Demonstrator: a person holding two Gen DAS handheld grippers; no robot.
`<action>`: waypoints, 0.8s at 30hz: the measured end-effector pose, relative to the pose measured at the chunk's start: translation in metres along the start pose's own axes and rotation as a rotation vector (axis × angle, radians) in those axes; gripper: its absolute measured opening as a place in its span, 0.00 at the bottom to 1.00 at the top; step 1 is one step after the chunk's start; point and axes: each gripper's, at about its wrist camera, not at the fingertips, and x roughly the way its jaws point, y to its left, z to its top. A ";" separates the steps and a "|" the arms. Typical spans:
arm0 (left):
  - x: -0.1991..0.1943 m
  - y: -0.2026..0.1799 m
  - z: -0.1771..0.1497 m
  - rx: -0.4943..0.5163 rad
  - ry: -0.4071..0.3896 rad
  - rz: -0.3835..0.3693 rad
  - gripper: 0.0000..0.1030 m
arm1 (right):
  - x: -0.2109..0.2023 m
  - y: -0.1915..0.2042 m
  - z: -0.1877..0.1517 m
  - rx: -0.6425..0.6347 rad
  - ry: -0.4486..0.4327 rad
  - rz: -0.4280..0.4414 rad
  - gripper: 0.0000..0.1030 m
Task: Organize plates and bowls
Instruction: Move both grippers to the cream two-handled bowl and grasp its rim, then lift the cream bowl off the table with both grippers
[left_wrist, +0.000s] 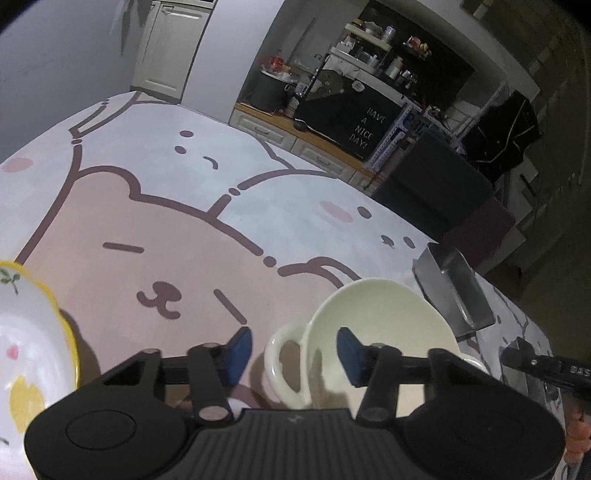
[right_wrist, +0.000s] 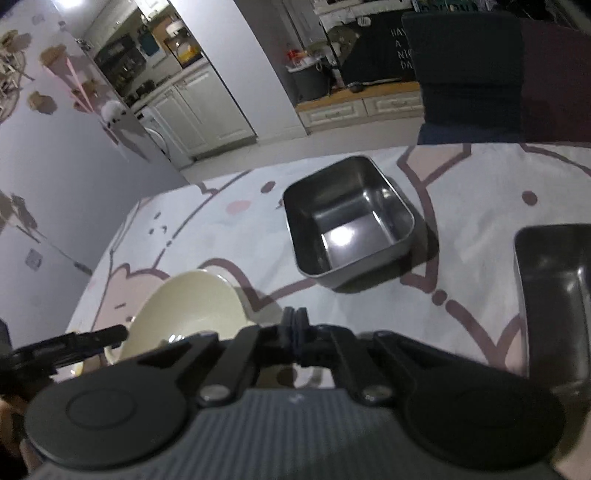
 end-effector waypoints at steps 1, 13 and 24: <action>0.002 0.000 0.001 0.004 0.001 0.003 0.42 | -0.002 -0.001 -0.001 0.009 -0.012 0.014 0.04; 0.009 0.002 0.007 0.062 0.036 -0.009 0.28 | 0.030 0.024 -0.015 0.035 0.074 0.035 0.57; 0.011 -0.001 0.005 0.104 0.089 0.012 0.28 | 0.051 0.034 -0.024 0.030 0.124 -0.007 0.22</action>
